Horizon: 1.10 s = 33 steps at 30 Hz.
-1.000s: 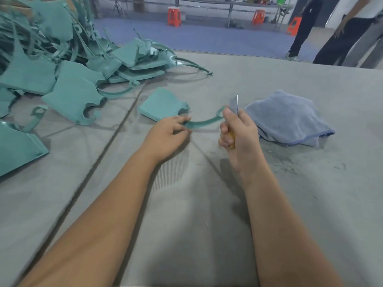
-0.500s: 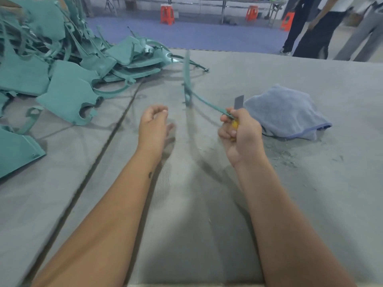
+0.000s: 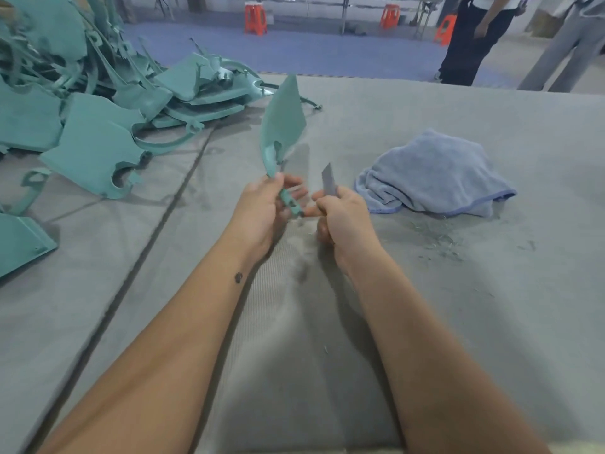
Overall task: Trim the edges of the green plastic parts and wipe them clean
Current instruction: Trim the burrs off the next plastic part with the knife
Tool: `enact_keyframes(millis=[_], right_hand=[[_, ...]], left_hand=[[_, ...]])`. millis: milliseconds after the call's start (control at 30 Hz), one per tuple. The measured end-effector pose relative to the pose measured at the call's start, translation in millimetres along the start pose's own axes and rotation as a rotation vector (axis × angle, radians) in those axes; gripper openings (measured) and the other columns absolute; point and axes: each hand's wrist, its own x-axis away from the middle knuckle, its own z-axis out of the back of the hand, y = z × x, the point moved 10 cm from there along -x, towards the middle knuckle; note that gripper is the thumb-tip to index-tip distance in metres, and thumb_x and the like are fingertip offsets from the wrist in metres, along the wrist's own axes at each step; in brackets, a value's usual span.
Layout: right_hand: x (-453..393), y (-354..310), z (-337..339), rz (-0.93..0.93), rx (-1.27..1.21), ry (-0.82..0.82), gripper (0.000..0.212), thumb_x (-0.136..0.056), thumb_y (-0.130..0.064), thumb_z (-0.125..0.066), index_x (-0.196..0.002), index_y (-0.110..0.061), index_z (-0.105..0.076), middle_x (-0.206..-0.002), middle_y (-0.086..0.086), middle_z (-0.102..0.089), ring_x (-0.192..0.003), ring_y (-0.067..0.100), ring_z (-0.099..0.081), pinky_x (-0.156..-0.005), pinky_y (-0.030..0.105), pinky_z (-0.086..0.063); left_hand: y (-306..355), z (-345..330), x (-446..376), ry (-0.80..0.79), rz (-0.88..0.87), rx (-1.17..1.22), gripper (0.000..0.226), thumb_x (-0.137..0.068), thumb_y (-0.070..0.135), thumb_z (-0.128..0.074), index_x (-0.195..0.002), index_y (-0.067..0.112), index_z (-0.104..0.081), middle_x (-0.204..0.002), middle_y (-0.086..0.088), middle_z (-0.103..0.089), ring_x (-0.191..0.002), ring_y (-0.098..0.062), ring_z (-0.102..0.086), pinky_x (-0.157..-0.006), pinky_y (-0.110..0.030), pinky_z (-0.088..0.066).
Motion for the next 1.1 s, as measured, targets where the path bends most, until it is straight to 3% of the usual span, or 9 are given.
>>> enact_keyframes(millis=[67,133,267,433,567,733,833,933,1100], right_hand=[[-3,-9,15,0.102,0.148,0.107,0.022,-0.087,-0.003,-0.043,-0.077,-0.020,-0.053,-0.069,0.002,-0.057,-0.047,0.008,-0.037,-0.049,0.023,-0.030],[-5,-13,21,0.140,0.136,0.118,0.015,-0.088,-0.015,-0.048,-0.078,-0.024,-0.057,-0.064,-0.004,-0.054,-0.044,0.004,-0.035,-0.050,0.023,-0.029],[-9,-7,25,0.040,-0.008,0.097,0.025,-0.089,-0.038,-0.048,-0.080,-0.021,-0.063,-0.059,-0.007,-0.049,-0.047,0.006,-0.032,-0.054,0.024,-0.025],[-4,-18,28,0.167,0.056,0.101,0.009,-0.091,-0.015,-0.050,-0.083,-0.020,-0.052,-0.062,0.000,-0.063,-0.043,0.012,-0.043,-0.047,0.024,-0.038],[0,-21,9,0.213,0.091,-0.030,0.014,-0.093,-0.025,-0.050,-0.081,-0.028,-0.057,-0.051,-0.002,-0.055,-0.040,0.008,-0.036,-0.045,0.022,-0.031],[-1,-12,-9,0.145,0.104,-0.111,0.048,-0.101,-0.037,-0.032,-0.072,-0.019,-0.066,-0.055,-0.008,-0.042,-0.045,0.003,-0.032,-0.049,0.020,-0.027],[1,-17,-5,0.212,0.146,-0.074,0.031,-0.099,-0.024,-0.043,-0.073,-0.017,-0.058,-0.059,-0.006,-0.044,-0.051,0.006,-0.036,-0.054,0.023,-0.029],[3,-20,-8,0.234,0.094,-0.131,0.026,-0.100,-0.021,-0.044,-0.077,-0.015,-0.053,-0.056,-0.002,-0.054,-0.043,0.011,-0.040,-0.044,0.023,-0.033],[2,-9,-20,0.125,0.019,-0.233,0.025,-0.099,-0.019,-0.047,-0.077,-0.014,-0.057,-0.044,-0.003,-0.044,-0.036,0.006,-0.031,-0.036,0.015,-0.025]], left_hand=[[11,13,2,0.132,-0.069,-0.155,0.028,-0.105,0.015,-0.032,-0.086,0.009,-0.053,-0.081,-0.006,-0.062,-0.061,-0.015,-0.064,-0.056,-0.029,-0.056],[26,24,4,0.198,-0.181,-0.586,0.028,-0.103,0.020,-0.034,-0.085,0.017,-0.054,-0.065,0.001,-0.057,-0.047,-0.010,-0.050,-0.047,-0.025,-0.042],[29,23,5,0.134,-0.256,-1.090,0.034,-0.099,0.036,-0.040,-0.090,0.012,-0.063,-0.072,-0.001,-0.058,-0.072,-0.024,-0.055,-0.069,-0.039,-0.045],[26,24,9,0.165,-0.270,-1.043,0.035,-0.099,0.037,-0.038,-0.075,0.025,-0.061,-0.066,0.009,-0.050,-0.070,-0.017,-0.049,-0.066,-0.033,-0.037],[24,27,9,0.158,-0.251,-0.873,0.031,-0.099,0.033,-0.039,-0.085,0.023,-0.065,-0.061,0.010,-0.045,-0.060,-0.010,-0.045,-0.063,-0.031,-0.037],[17,14,9,-0.054,-0.181,-0.555,0.030,-0.105,0.020,-0.033,-0.089,0.013,-0.058,-0.052,0.009,-0.041,-0.044,-0.006,-0.037,-0.044,-0.019,-0.032],[10,7,8,-0.124,-0.121,-0.499,0.031,-0.106,0.015,-0.032,-0.093,0.008,-0.060,-0.061,0.002,-0.048,-0.048,-0.008,-0.044,-0.047,-0.020,-0.037],[6,3,6,-0.167,-0.123,-0.578,0.033,-0.105,0.018,-0.033,-0.098,0.012,-0.064,-0.058,0.003,-0.039,-0.045,-0.008,-0.029,-0.043,-0.021,-0.023],[-3,-7,10,-0.264,-0.053,-0.477,0.018,-0.084,0.031,-0.043,-0.071,0.020,-0.049,-0.055,0.005,-0.027,-0.048,-0.009,-0.017,-0.047,-0.027,-0.012]])
